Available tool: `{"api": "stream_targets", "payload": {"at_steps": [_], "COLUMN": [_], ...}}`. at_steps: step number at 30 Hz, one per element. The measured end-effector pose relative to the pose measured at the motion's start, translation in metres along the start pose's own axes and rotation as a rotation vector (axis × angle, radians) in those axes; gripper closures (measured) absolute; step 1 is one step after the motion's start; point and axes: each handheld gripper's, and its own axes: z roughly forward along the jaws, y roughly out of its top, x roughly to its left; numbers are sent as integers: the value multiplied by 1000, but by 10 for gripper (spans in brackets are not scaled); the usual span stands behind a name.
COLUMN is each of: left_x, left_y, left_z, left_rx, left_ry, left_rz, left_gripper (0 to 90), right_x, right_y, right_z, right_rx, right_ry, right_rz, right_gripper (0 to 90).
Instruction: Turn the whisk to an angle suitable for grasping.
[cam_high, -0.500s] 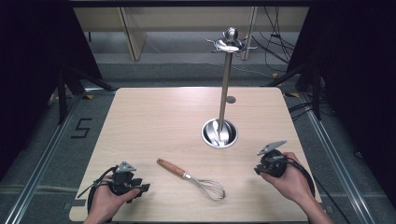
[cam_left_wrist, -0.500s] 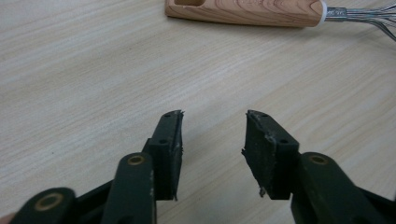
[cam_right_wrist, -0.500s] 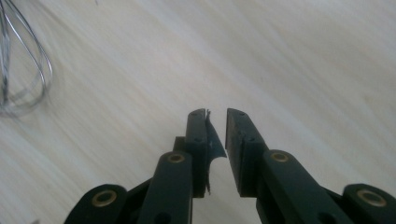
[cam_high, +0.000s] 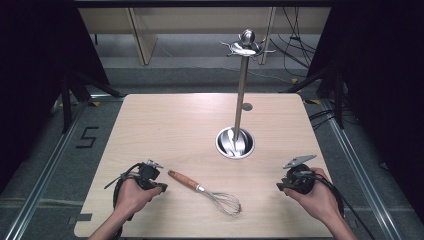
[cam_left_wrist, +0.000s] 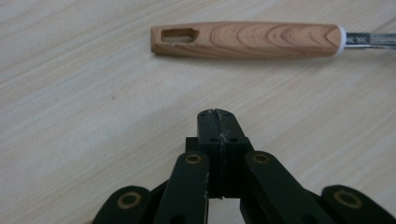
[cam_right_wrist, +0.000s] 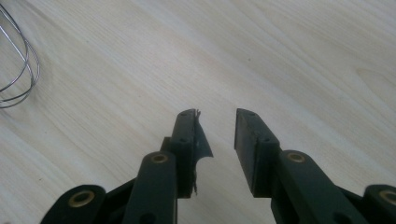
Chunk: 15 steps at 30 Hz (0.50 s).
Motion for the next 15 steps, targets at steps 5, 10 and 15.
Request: {"api": "stream_targets", "payload": {"at_steps": [5, 10, 15], "left_x": [-1, -1, -3], "left_y": [16, 28, 44], "left_z": [11, 22, 33], "left_rx": [18, 32, 55], "left_ry": [-1, 8, 14], "left_rz": [-3, 6, 10], "left_gripper": [894, 894, 894], "right_x": [-2, -1, -1], "right_y": [-3, -3, -3], "right_z": [2, 4, 5], "right_rx": [13, 9, 10], "right_ry": [22, 28, 34], "right_rz": [28, 21, 29], "right_gripper": [692, 683, 679]}}
